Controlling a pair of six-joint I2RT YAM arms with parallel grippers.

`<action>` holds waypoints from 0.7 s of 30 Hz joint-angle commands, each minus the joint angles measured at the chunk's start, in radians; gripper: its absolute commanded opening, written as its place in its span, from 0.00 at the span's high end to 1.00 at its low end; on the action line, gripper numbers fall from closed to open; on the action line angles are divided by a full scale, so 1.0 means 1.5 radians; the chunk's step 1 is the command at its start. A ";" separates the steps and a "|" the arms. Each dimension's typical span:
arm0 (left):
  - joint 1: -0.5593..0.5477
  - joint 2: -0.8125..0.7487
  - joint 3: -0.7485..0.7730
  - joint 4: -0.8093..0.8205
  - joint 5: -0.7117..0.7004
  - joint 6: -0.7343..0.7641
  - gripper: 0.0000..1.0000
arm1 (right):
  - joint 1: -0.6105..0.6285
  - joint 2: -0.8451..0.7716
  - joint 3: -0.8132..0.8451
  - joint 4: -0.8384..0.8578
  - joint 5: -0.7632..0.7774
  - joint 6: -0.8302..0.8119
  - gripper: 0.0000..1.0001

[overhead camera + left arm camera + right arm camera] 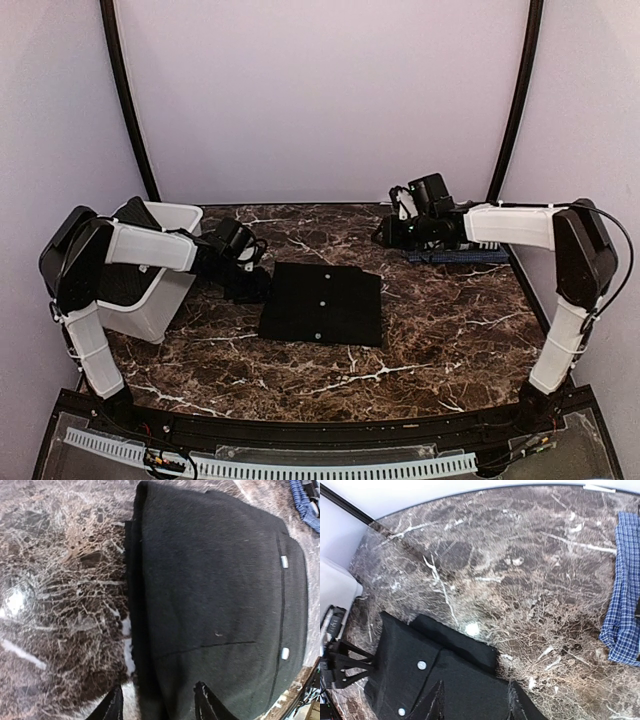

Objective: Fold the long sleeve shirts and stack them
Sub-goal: Pick up the square-folded shirt from the center of the board.

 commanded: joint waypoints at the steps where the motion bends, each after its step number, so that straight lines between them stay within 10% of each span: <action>1: -0.001 0.020 0.029 -0.035 -0.010 0.021 0.52 | 0.004 -0.048 -0.020 -0.007 0.017 -0.007 0.59; 16: -0.047 0.093 0.086 -0.109 -0.073 0.025 0.61 | 0.004 -0.240 -0.110 -0.003 0.034 -0.008 0.55; 21: -0.053 0.111 0.100 -0.118 -0.065 0.014 0.82 | 0.014 -0.248 -0.135 0.011 0.027 0.003 0.55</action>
